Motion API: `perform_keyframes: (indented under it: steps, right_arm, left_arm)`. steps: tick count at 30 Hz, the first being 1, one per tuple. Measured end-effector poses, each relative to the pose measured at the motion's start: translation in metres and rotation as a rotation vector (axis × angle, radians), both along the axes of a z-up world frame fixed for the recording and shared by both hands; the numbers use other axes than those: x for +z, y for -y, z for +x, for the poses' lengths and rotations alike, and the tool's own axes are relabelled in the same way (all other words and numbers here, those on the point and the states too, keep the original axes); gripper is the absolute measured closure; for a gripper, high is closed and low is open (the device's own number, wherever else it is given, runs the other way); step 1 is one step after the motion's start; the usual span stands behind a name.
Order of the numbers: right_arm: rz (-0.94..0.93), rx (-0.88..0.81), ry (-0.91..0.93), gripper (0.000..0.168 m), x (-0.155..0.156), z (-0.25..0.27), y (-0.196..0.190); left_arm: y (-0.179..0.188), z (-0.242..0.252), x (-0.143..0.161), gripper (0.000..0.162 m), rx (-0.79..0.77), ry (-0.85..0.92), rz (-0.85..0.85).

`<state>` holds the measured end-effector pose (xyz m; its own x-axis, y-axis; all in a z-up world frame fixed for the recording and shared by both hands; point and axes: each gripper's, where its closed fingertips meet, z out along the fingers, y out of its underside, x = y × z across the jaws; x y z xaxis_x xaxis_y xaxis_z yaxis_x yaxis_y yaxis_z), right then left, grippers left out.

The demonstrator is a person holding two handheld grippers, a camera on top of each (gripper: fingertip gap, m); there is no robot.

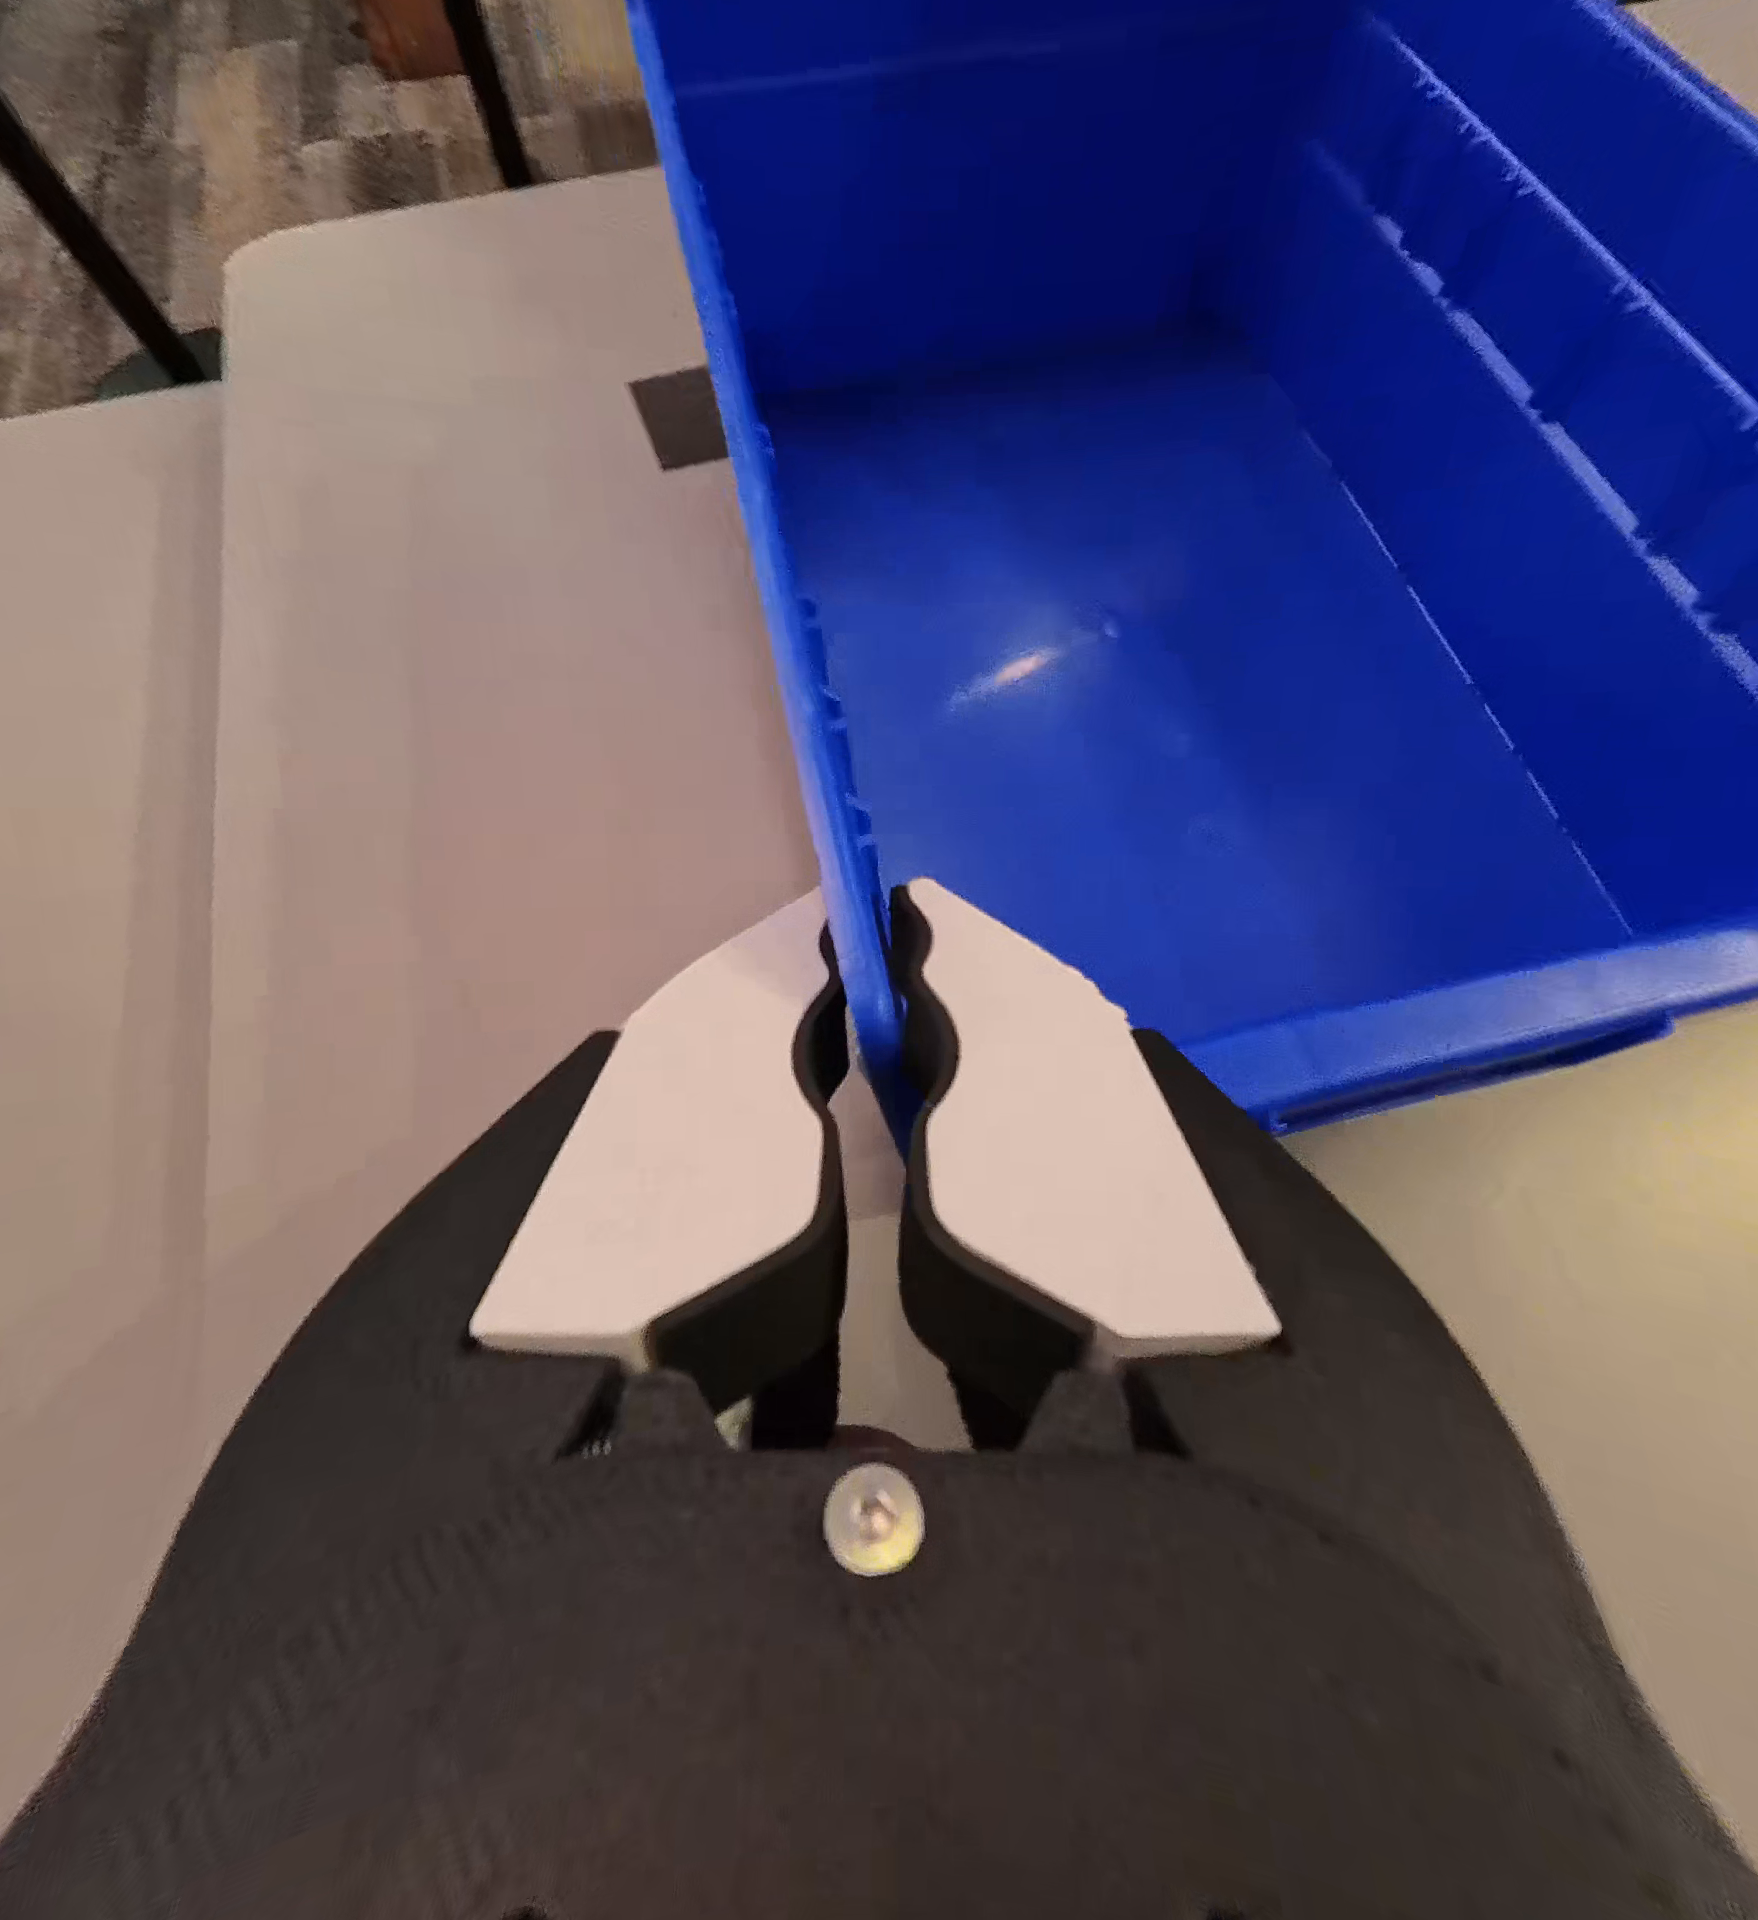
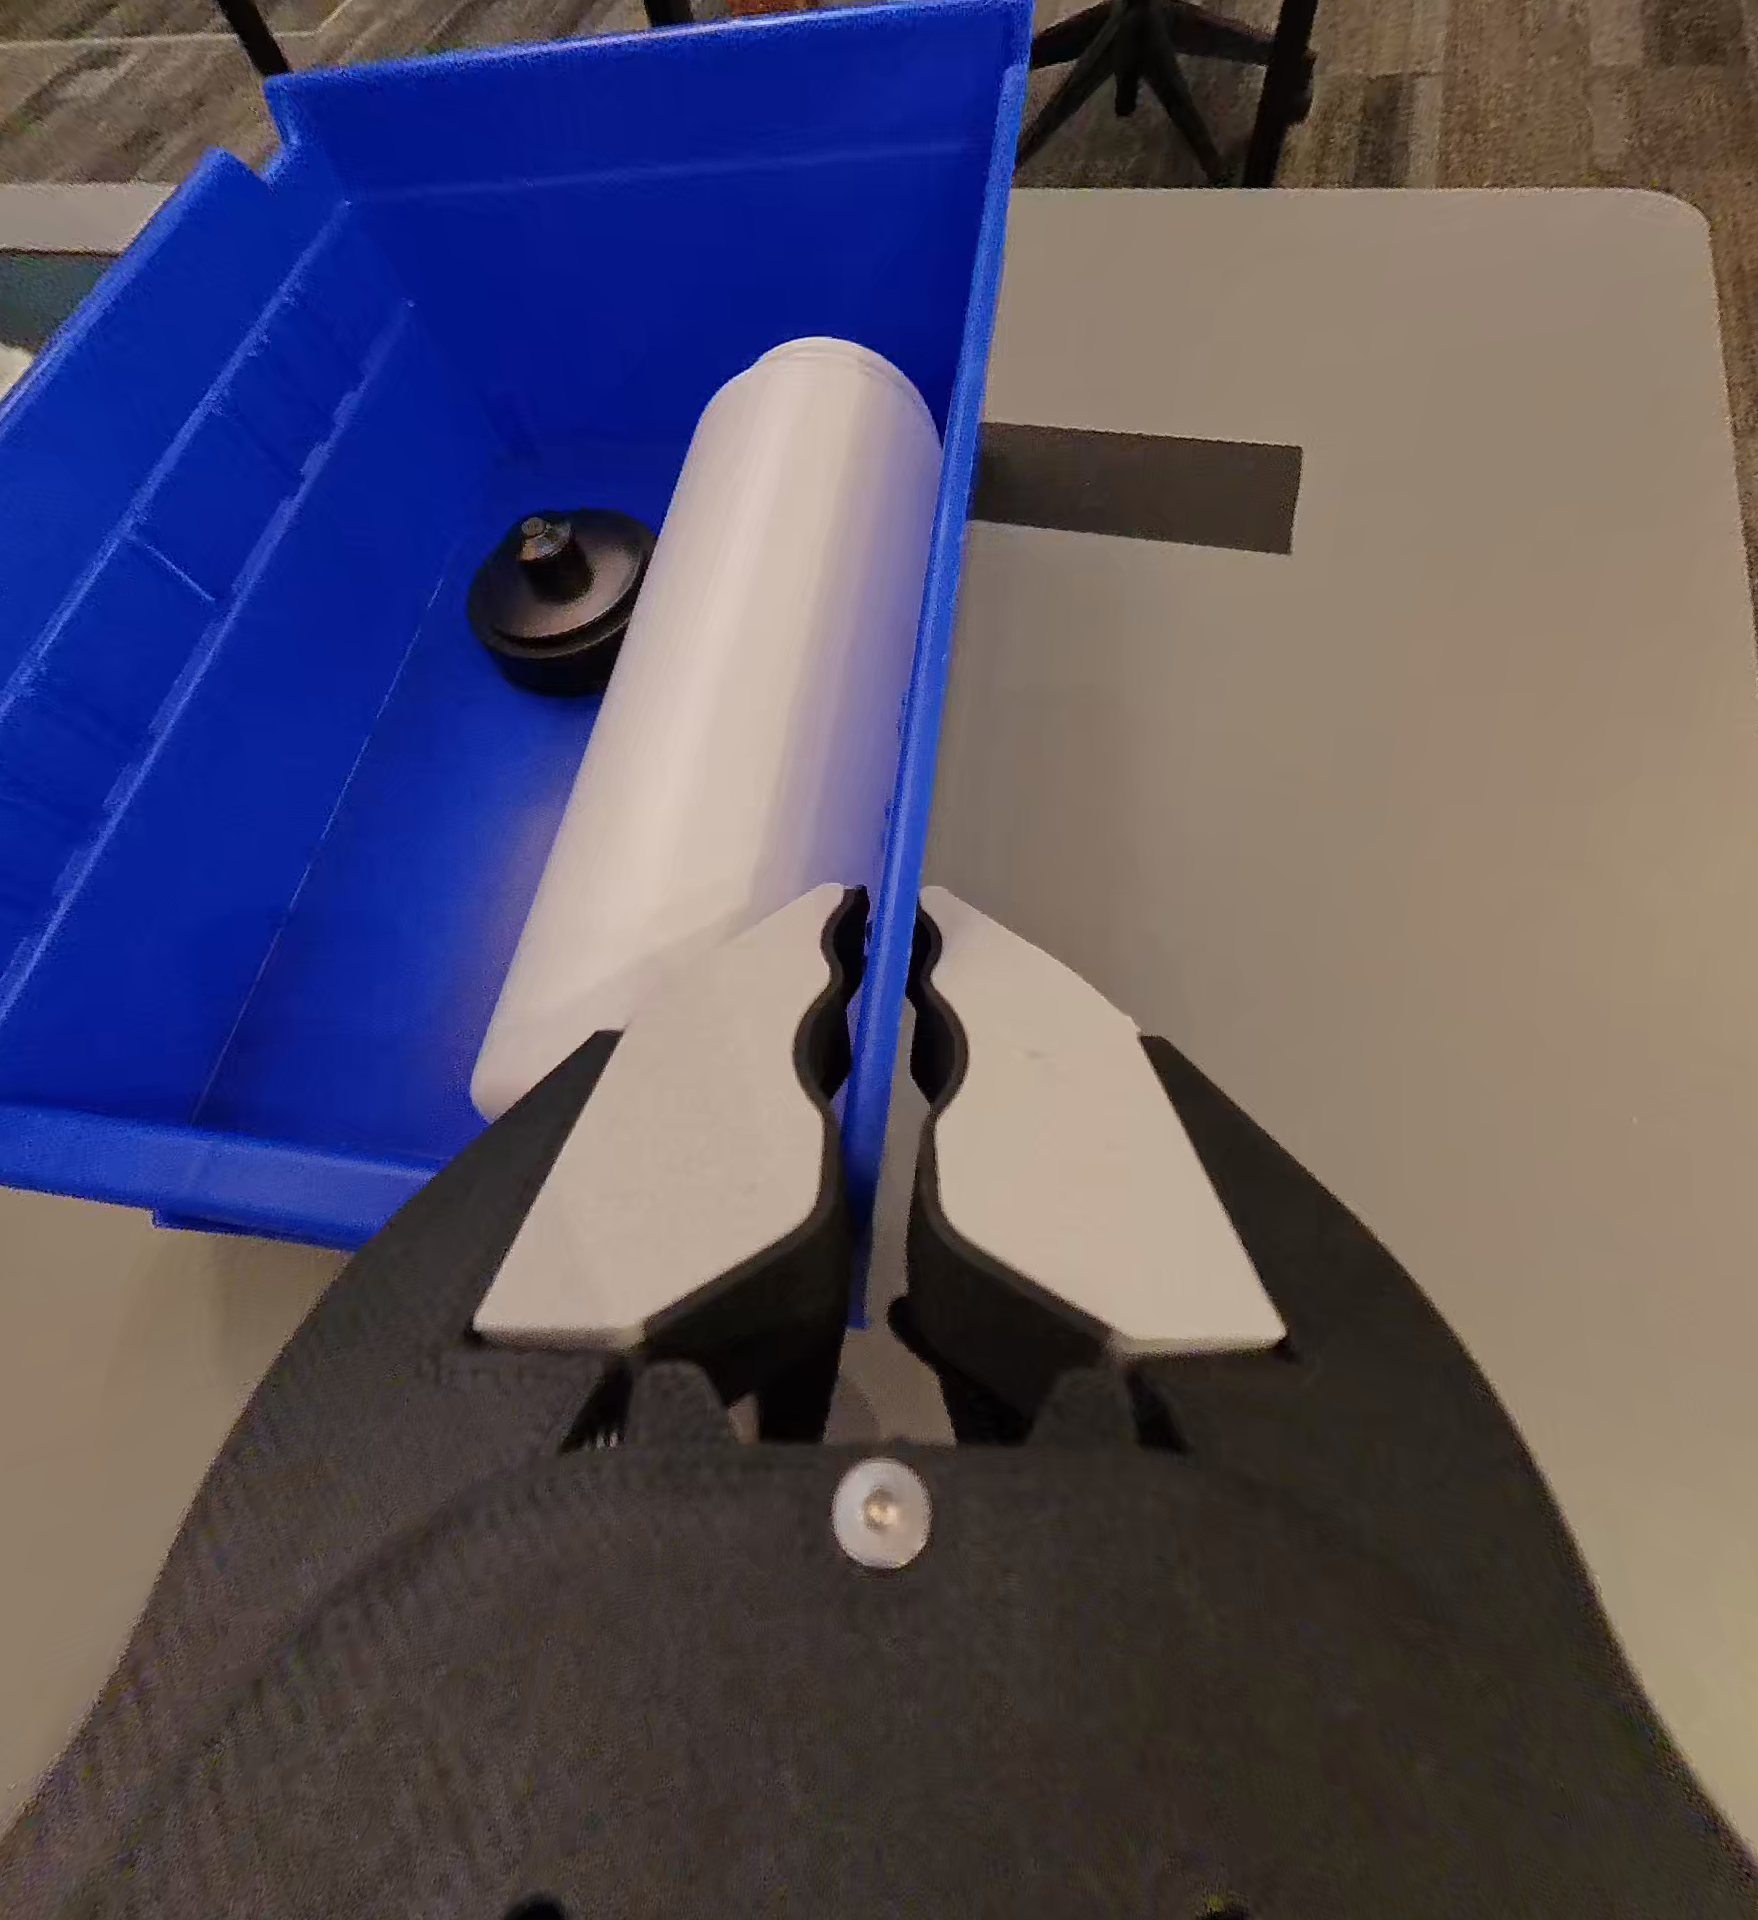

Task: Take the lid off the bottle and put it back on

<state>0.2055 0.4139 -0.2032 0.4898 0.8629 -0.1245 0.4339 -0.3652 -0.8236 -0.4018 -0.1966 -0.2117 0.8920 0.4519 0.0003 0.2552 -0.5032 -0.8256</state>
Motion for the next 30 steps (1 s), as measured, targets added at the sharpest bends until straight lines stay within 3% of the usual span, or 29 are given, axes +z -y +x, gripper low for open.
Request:
perform_keyframes:
  steps: [5,14,23,30]
  right_arm:
    - [-0.003,0.093,0.006,0.161,0.0,0.008,0.019]
    - [0.001,0.338,-0.008,0.162,-0.001,0.012,0.072]
    - [-0.007,0.571,-0.064,0.162,0.0,-0.007,0.138]
    - [-0.016,0.738,-0.074,0.163,-0.001,-0.05,0.183]
  left_arm:
    - [0.027,0.037,0.0,0.157,-0.213,0.061,0.024]
    - [0.068,0.155,0.0,0.157,-0.61,0.195,0.011]
    - [0.044,0.27,0.001,0.157,-0.896,0.184,0.015]
    - [0.027,0.322,0.0,0.158,-1.069,0.174,-0.025]
